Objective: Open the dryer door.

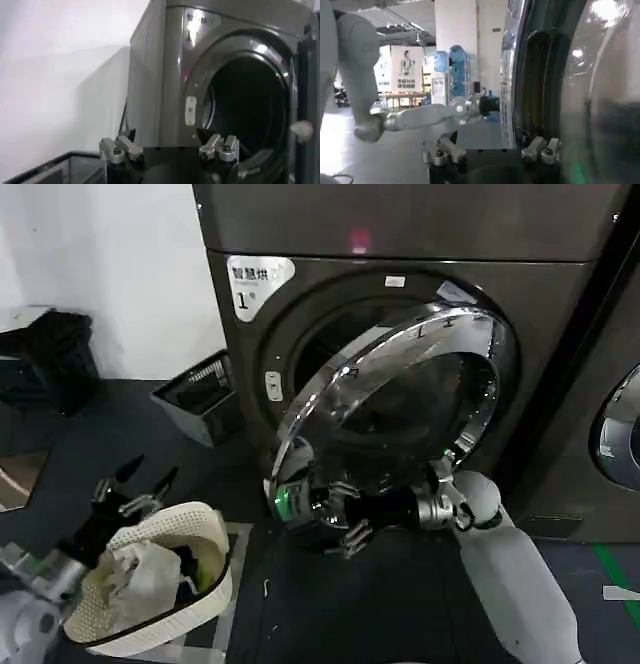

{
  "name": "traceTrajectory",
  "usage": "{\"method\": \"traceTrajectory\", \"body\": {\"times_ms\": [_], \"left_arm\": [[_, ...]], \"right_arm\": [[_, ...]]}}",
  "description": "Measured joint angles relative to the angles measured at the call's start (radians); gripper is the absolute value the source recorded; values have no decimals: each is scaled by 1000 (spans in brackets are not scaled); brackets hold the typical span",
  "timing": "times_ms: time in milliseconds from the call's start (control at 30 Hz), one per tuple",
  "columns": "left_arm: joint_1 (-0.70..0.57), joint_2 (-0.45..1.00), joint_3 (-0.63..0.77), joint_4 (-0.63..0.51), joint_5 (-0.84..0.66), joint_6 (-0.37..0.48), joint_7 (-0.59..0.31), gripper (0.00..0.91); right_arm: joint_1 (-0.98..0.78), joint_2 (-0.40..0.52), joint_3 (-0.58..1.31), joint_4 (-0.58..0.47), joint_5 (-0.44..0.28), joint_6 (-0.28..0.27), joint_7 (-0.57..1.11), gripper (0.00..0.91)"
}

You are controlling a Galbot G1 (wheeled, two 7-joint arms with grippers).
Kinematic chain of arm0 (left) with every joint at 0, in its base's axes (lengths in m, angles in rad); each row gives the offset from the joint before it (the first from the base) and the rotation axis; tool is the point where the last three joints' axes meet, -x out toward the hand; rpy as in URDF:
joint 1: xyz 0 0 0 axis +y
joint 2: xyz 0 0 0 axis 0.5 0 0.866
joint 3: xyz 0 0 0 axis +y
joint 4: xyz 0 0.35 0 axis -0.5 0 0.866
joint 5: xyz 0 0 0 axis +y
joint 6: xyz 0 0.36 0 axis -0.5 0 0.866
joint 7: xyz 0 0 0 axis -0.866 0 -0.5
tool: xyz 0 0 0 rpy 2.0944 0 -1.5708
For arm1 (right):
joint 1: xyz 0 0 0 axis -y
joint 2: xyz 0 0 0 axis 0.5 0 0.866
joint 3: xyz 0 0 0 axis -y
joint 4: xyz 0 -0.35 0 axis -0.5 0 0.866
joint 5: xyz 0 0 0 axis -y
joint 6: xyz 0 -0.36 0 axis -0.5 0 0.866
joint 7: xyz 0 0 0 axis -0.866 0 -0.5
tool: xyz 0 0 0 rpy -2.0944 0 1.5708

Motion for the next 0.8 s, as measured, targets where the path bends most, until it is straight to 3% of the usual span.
{"method": "traceTrajectory", "body": {"times_ms": [800], "left_arm": [[-191, 139, 241, 87, -36, -21, 32, 907]], "right_arm": [[-131, -94, 142, 79, 44, 59, -1, 907]]}}
